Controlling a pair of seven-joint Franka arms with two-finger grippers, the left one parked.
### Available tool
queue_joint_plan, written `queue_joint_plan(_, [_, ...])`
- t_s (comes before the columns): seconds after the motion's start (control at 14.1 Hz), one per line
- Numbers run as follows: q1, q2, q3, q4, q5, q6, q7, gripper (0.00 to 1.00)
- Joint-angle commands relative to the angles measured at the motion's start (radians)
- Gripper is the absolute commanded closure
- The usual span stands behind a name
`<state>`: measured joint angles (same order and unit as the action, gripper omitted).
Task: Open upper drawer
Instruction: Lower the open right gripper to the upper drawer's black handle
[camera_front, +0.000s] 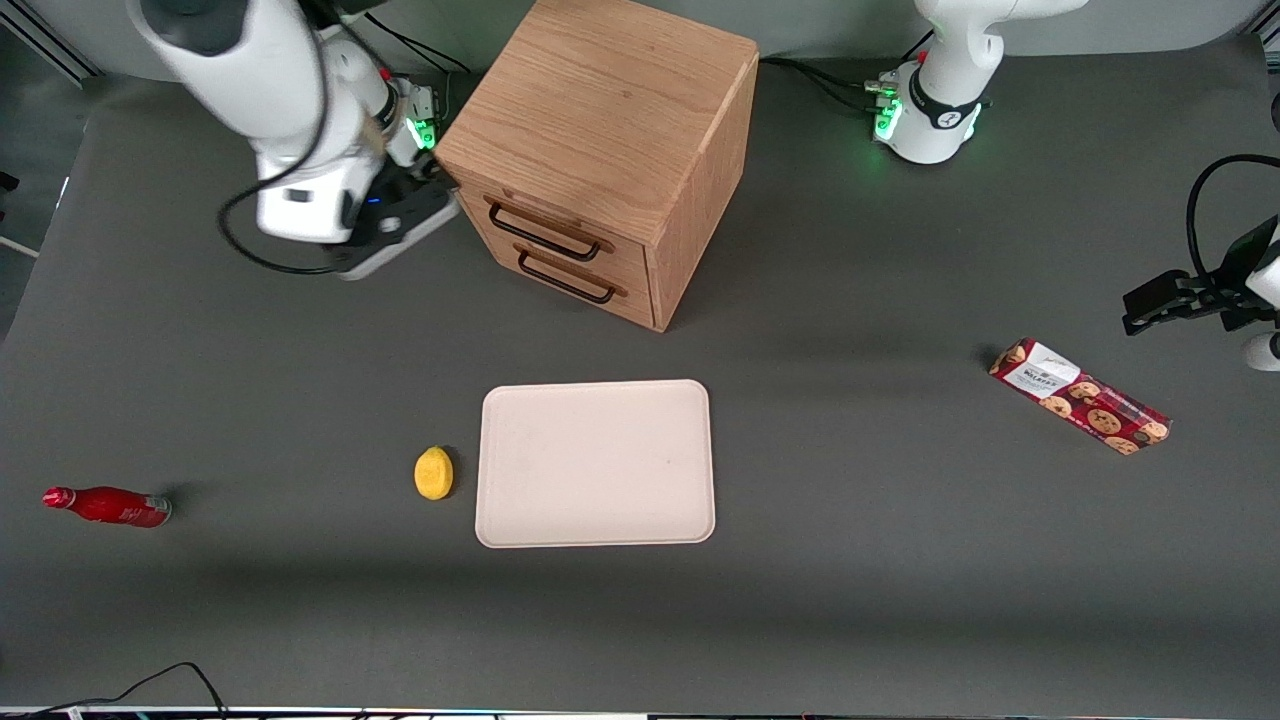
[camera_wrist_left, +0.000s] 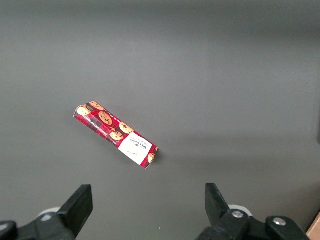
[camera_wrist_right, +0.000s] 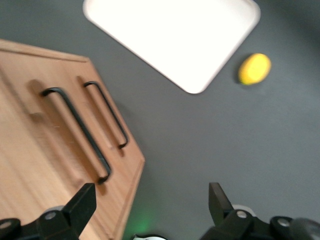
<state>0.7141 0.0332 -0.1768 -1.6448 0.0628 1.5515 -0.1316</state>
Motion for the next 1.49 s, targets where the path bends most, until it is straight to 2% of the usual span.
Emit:
queue_joint_plan(0.0, [0.076, 0.048, -0.044, 0.049, 0.078, -0.007, -0.051, 0.0])
queue_joint_plan(0.5, [0.097, 0.063, -0.058, 0.063, 0.083, -0.007, -0.054, 0.0])
queue_joint_plan(0.64, [0.097, 0.077, -0.058, 0.063, 0.118, -0.005, -0.056, 0.0])
queue_joint_plan(1.14, [0.134, 0.096, -0.059, 0.063, 0.133, 0.032, -0.054, 0.0])
queue_joint_plan(1.21, [0.131, 0.096, -0.062, 0.063, 0.197, 0.032, -0.056, 0.0])
queue_joint_plan(1.35, [0.131, 0.097, -0.128, 0.057, 0.346, 0.027, -0.126, 0.0])
queue_joint_plan(1.42, [0.13, 0.1, -0.138, 0.056, 0.351, 0.025, -0.157, 0.0])
